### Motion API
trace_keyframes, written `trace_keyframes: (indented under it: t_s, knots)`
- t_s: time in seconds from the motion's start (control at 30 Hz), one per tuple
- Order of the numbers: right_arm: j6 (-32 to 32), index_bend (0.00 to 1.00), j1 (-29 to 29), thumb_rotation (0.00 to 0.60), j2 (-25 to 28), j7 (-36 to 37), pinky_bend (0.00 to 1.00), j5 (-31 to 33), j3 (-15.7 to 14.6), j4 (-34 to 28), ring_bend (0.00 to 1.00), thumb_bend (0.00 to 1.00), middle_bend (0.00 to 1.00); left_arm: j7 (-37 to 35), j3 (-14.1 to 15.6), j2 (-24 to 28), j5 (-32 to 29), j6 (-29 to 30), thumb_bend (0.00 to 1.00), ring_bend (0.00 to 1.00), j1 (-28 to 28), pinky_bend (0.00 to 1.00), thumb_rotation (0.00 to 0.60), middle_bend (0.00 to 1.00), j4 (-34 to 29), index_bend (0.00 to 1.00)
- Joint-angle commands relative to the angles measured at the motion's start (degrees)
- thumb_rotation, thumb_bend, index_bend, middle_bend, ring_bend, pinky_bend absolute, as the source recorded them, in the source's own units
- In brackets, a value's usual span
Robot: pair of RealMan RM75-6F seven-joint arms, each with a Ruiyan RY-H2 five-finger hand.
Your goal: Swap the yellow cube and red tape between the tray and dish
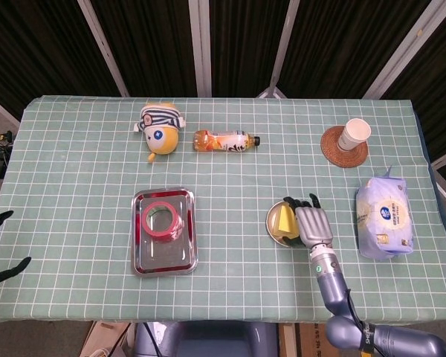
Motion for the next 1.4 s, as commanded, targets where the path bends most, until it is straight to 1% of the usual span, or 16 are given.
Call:
trace_keyframes:
  t_s: [0.03, 0.17, 0.3, 0.4, 0.53, 0.63, 0.7, 0.8, 1.03, 1.2, 1.4]
  knots:
    - [0.05, 0.29, 0.25, 0.6, -0.28, -0.36, 0.04, 0.21, -0.28, 0.41, 0.34, 0.24, 0.37, -0.01, -0.05, 0.02, -0.17, -0.08, 0.03, 0.0, -0.01, 0.06, 0.6, 0.0, -0.05, 0.19]
    - [0.38, 0.33, 0.56, 0.6, -0.31, -0.31, 0.06, -0.23, -0.18, 1.01, 0.41, 0.29, 0.44, 0.1, 0.03, 0.13, -0.37, -0.4, 0.03, 0.0, -0.05, 0.06, 0.6, 0.0, -0.31, 0.19]
    - [1.06, 0.33, 0.78, 0.6, -0.28, 1.17, 0.06, -2.29, 0.48, 1.06, 0.42, 0.29, 0.44, 0.14, 0.01, 0.12, -0.35, -0.31, 0.03, 0.0, -0.03, 0.06, 0.6, 0.0, -0.35, 0.19]
    - [1.9, 0.33, 1.24, 0.6, 0.19, 0.77, 0.06, -3.35, 1.14, 0.17, 0.42, 0.29, 0.44, 0.18, -0.03, 0.11, -0.57, -0.49, 0.03, 0.0, -0.09, 0.06, 0.6, 0.0, -0.38, 0.2]
    - [1.6, 0.33, 3.21, 0.6, 0.62, -0.41, 0.06, -3.56, 3.18, -2.31, 0.42, 0.29, 0.44, 0.16, -0.15, 0.14, -0.87, -0.76, 0.03, 0.0, -0.22, 0.06, 0.6, 0.0, -0.34, 0.2]
    - [0.49, 0.33, 5.47, 0.6, -0.1, -2.18, 0.06, -3.33, 4.37, -2.63, 0.42, 0.29, 0.44, 0.1, -0.25, 0.18, -1.18, -0.95, 0.03, 0.0, -0.28, 0.06, 0.6, 0.0, -0.31, 0.19]
    - [-1.59, 0.33, 7.92, 0.6, -1.57, -3.52, 0.06, -1.65, 5.5, -1.87, 0.42, 0.29, 0.44, -0.08, -0.41, 0.2, -1.46, -1.11, 0.03, 0.0, -0.38, 0.06, 0.6, 0.0, -0.29, 0.19]
    - [-5.18, 0.33, 11.94, 0.6, -4.49, -5.23, 0.06, 1.97, 6.86, 0.83, 0.42, 0.29, 0.44, -0.14, -0.57, 0.13, -1.67, -1.52, 0.03, 0.0, -0.66, 0.06, 0.6, 0.0, -0.02, 0.19]
    - [-6.79, 0.33, 18.72, 0.6, -12.25, -7.89, 0.06, 6.06, 8.72, 9.64, 0.42, 0.29, 0.44, -0.11, -0.61, 0.59, -2.89, -3.52, 0.03, 0.0, -1.4, 0.06, 0.6, 0.0, 0.09, 0.19]
    - [-6.9, 0.33, 21.49, 0.6, -15.86, -7.15, 0.06, 5.92, 9.71, 14.85, 0.42, 0.29, 0.44, -0.08, -0.42, 0.75, -2.73, -3.55, 0.03, 0.0, -1.41, 0.06, 0.6, 0.0, 0.07, 0.19]
    - [-7.96, 0.33, 24.11, 0.6, -18.41, -6.9, 0.05, 5.51, 9.98, 20.42, 0.41, 0.29, 0.44, -0.87, -0.18, 1.21, -2.68, -3.97, 0.03, 0.0, -1.47, 0.06, 0.6, 0.0, -0.04, 0.2]
